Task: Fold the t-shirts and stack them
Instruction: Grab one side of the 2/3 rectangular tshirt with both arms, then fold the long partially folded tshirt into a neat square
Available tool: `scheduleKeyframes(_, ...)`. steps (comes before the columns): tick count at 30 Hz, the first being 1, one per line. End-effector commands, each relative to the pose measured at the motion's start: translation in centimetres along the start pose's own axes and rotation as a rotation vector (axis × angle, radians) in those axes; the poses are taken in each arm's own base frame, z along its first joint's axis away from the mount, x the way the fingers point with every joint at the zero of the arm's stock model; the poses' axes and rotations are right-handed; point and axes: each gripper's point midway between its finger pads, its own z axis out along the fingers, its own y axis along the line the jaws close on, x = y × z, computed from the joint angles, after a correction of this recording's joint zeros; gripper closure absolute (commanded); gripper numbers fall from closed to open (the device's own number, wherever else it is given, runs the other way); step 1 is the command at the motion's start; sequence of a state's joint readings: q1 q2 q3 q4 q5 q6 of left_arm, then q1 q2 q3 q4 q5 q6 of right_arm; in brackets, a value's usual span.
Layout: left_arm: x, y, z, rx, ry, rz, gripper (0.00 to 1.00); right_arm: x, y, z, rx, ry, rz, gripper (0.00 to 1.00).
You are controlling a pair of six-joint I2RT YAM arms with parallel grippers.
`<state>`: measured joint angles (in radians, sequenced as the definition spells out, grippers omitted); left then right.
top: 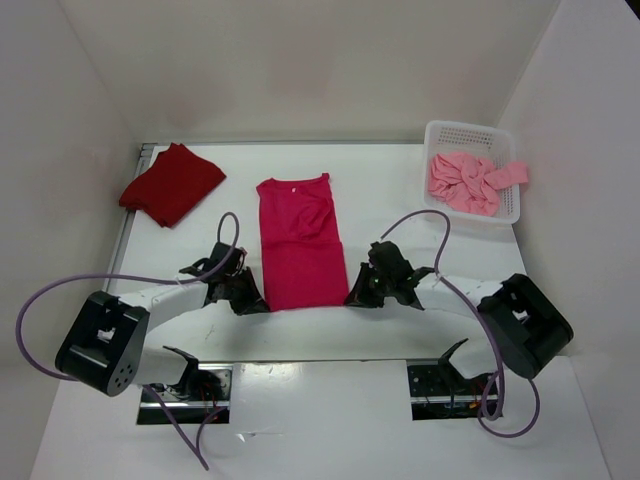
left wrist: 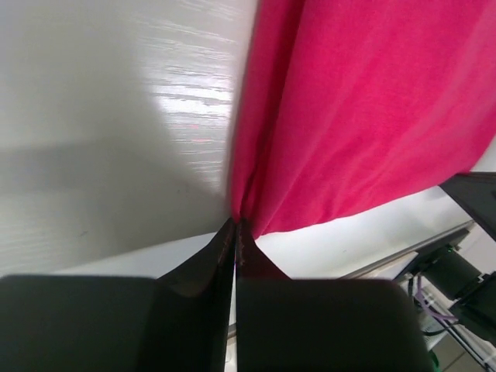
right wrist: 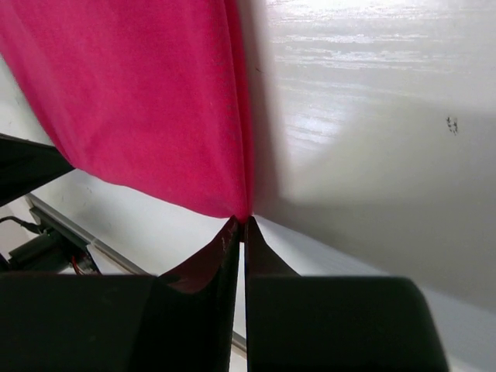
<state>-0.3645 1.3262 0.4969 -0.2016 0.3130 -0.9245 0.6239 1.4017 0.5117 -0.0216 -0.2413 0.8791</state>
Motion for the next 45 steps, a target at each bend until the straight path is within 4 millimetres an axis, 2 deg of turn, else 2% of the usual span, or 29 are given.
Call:
scheduleKeyframes(1, -1.0, -0.6, -0.7, -0.015, -0.044, 0.003, 0.98, 0.3, -0.6, -0.8, 0.013, -0.015, -0.001, 0.94)
scheduleKeyframes(5, -0.1, 0.1, -1.7, -0.024, -0.048, -0.008, 1.00, 1.4, -1.3, -1.7, 0.012, 0.000, 0.023, 0.95)
scheduleKeyframes(9, 1.4, 0.1, -3.7, 0.003, -0.042, -0.024, 1.00, 4.0, -0.9, -3.1, -0.008, 0.043, 0.032, 0.95)
scheduleKeyframes(11, 1.5, -1.9, -5.6, 0.075, -0.046, -0.028, 1.00, 4.4, -0.1, -4.5, -0.021, 0.050, 0.024, 0.95)
scheduleKeyframes(14, -0.1, -3.1, -7.5, 0.088, -0.071, -0.024, 1.00, 0.9, 2.8, -7.0, -0.052, -0.042, -0.021, 0.95)
scheduleKeyframes(16, -2.8, -4.4, -8.7, 0.104, -0.097, -0.036, 1.00, -1.8, 2.8, -7.4, -0.048, -0.063, -0.031, 0.95)
scheduleKeyframes(17, -3.8, -5.0, -9.1, 0.116, -0.108, -0.014, 1.00, -3.8, 4.5, -8.1, -0.077, -0.092, -0.050, 0.97)
scheduleKeyframes(18, -5.1, -5.4, -9.5, 0.119, -0.130, -0.018, 1.00, -5.1, 4.9, -8.4, -0.072, -0.110, -0.062, 0.97)
scheduleKeyframes(19, -6.9, -6.8, -10.0, 0.135, -0.156, -0.005, 1.00, -6.9, 4.4, -7.9, -0.041, -0.129, -0.057, 0.97)
scheduleKeyframes(20, -7.9, -7.7, -10.2, 0.146, -0.169, 0.003, 1.00, -9.3, 6.2, -8.8, -0.062, -0.173, -0.112, 0.97)
scheduleKeyframes(22, -10.9, -8.7, -9.5, 0.143, -0.199, 0.006, 1.00, -12.3, 6.9, -8.8, -0.047, -0.209, -0.134, 0.97)
scheduleKeyframes(24, -14.6, -11.0, -10.3, 0.163, -0.272, 0.032, 1.00, -16.4, 7.9, -8.0, -0.032, -0.248, -0.161, 0.97)
scheduleKeyframes(25, -15.9, -11.1, -8.7, 0.145, -0.251, 0.021, 1.00, -17.7, 8.1, -7.6, -0.034, -0.248, -0.165, 0.97)
scheduleKeyframes(26, -17.1, -11.9, -8.5, 0.156, -0.263, 0.028, 1.00, -20.2, 8.1, -6.6, -0.018, -0.259, -0.167, 0.97)
scheduleKeyframes(27, -19.3, -13.7, -9.4, 0.178, -0.316, 0.048, 1.00, -21.7, 8.4, -6.0, -0.019, -0.273, -0.175, 0.97)
scheduleKeyframes(28, -20.7, -13.7, -7.9, 0.160, -0.310, 0.039, 1.00, -22.5, 8.5, -5.3, -0.013, -0.266, -0.182, 0.97)
scheduleKeyframes(29, -22.1, -13.8, -7.8, 0.154, -0.326, 0.031, 1.00, -24.9, 8.7, -4.1, -0.007, -0.278, -0.192, 0.97)
scheduleKeyframes(30, -23.2, -14.3, -7.6, 0.152, -0.340, 0.033, 1.00, -26.2, 8.6, -3.6, -0.003, -0.287, -0.184, 0.97)
scheduleKeyframes(31, -24.5, -13.9, -6.1, 0.126, -0.347, 0.023, 1.00, -26.9, 8.7, -2.9, -0.001, -0.287, -0.196, 0.97)
scheduleKeyframes(32, -26.6, -14.4, -6.9, 0.140, -0.383, 0.017, 1.00, -28.8, 8.9, -1.9, -0.007, -0.294, -0.191, 0.97)
scheduleKeyframes(33, -27.5, -14.9, -6.5, 0.149, -0.394, 0.022, 1.00, -29.4, 9.0, -1.3, -0.007, -0.296, -0.201, 0.97)
scheduleKeyframes(34, -28.6, -13.8, -5.0, 0.121, -0.384, -0.013, 1.00, -30.1, 9.1, -0.6, -0.008, -0.297, -0.201, 0.97)
scheduleKeyframes(35, -30.1, -14.6, -5.3, 0.133, -0.422, -0.003, 1.00, -31.8, 9.8, -0.9, -0.020, -0.326, -0.205, 0.97)
scheduleKeyframes(36, -31.1, -14.3, -5.0, 0.123, -0.432, -0.012, 1.00, -32.1, 8.7, 1.3, -0.002, -0.299, -0.193, 0.97)
scheduleKeyframes(37, -31.7, -13.5, -3.3, 0.099, -0.418, -0.024, 1.00, -33.6, 9.3, 1.1, -0.011, -0.323, -0.195, 0.97)
scheduleKeyframes(39, -32.6, -13.3, -1.7, 0.094, -0.410, -0.037, 1.00, -34.3, 9.0, 2.4, -0.008, -0.319, -0.193, 0.97)
scheduleKeyframes(42, -34.8, -13.3, -1.4, 0.092, -0.459, -0.048, 1.00, -35.0, 9.0, 4.4, -0.030, -0.300, -0.186, 0.97)
scheduleKeyframes(43, -35.4, -13.2, -1.9, 0.096, -0.472, -0.051, 0.99, -35.6, 9.3, 4.8, -0.037, -0.308, -0.180, 0.97)
scheduleKeyframes(45, -36.3, -13.9, -1.4, 0.125, -0.484, -0.049, 0.84, -36.4, 8.8, 5.0, 0.001, -0.327, -0.171, 0.94)
